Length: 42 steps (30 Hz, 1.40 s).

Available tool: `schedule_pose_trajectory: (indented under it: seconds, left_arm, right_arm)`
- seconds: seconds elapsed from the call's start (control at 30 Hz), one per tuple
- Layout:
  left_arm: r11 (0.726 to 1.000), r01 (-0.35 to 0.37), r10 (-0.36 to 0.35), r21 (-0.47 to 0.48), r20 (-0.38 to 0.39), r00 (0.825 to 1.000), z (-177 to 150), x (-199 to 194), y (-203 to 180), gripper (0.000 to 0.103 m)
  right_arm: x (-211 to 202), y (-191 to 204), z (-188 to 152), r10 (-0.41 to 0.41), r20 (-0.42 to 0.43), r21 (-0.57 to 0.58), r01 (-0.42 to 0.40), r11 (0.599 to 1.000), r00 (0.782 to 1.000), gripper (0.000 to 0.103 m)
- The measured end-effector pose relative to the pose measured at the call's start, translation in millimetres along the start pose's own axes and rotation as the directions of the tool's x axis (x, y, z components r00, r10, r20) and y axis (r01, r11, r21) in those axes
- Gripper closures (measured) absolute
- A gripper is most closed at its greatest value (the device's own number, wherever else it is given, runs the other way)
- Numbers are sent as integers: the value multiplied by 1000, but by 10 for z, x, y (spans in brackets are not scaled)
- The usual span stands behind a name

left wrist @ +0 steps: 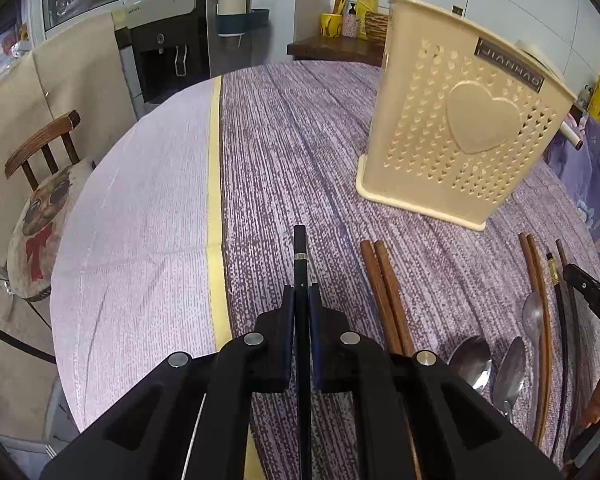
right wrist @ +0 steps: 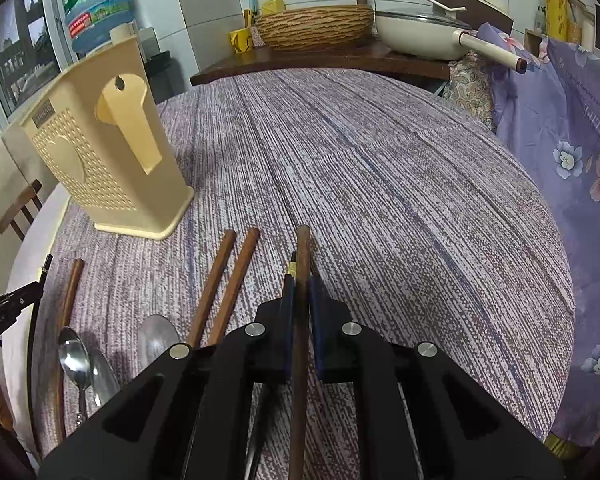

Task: Organize utensils
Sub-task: 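Grasp a brown wooden chopstick with the right tool while the left tool grasps a black chopstick, then carry both chopsticks into the cream utensil holder and open both tools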

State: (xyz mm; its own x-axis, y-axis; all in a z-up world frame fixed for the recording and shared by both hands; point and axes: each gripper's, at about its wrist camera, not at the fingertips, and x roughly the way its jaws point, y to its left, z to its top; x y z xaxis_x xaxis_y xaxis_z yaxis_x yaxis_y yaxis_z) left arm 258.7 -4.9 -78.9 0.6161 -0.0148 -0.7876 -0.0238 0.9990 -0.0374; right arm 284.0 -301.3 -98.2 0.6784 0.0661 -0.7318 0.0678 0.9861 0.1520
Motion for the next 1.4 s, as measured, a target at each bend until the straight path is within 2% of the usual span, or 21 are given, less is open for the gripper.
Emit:
schedule_pose_trajectory:
  seconds: [0.17,0.27,0.47,0.6,0.77,1.4]
  left_arm:
    - [1000,22,-23,10,51,998,68,-200,-20,95]
    - [998,56,-57,12,94,994,136,-382,-11,95]
    - [994,101,-108,45,206,973,261,-849,-31,95]
    - [991,113,-129,73,267,955,319,-1125,-22,95]
    - [989,132,-147,70,291,945,350,-1244,32,95]
    - [985,144,-167,93,356,919,511,-1538,54,95]
  right_arm:
    - [-233,-5,65,77,62,20,-78,997,995,94]
    - [-479,-15,133,125,124,16,-128,992,984,94]
    - [-1086,21,253,213,234,-51,-207,977,949,95]
    - [-1472,28,316,275,279,-99,-257,961,920,95]
    - [-1671,97,328,312,289,-141,-282,949,905,95]
    - [-1843,293,527,361,304,-195,-314,929,881,95]
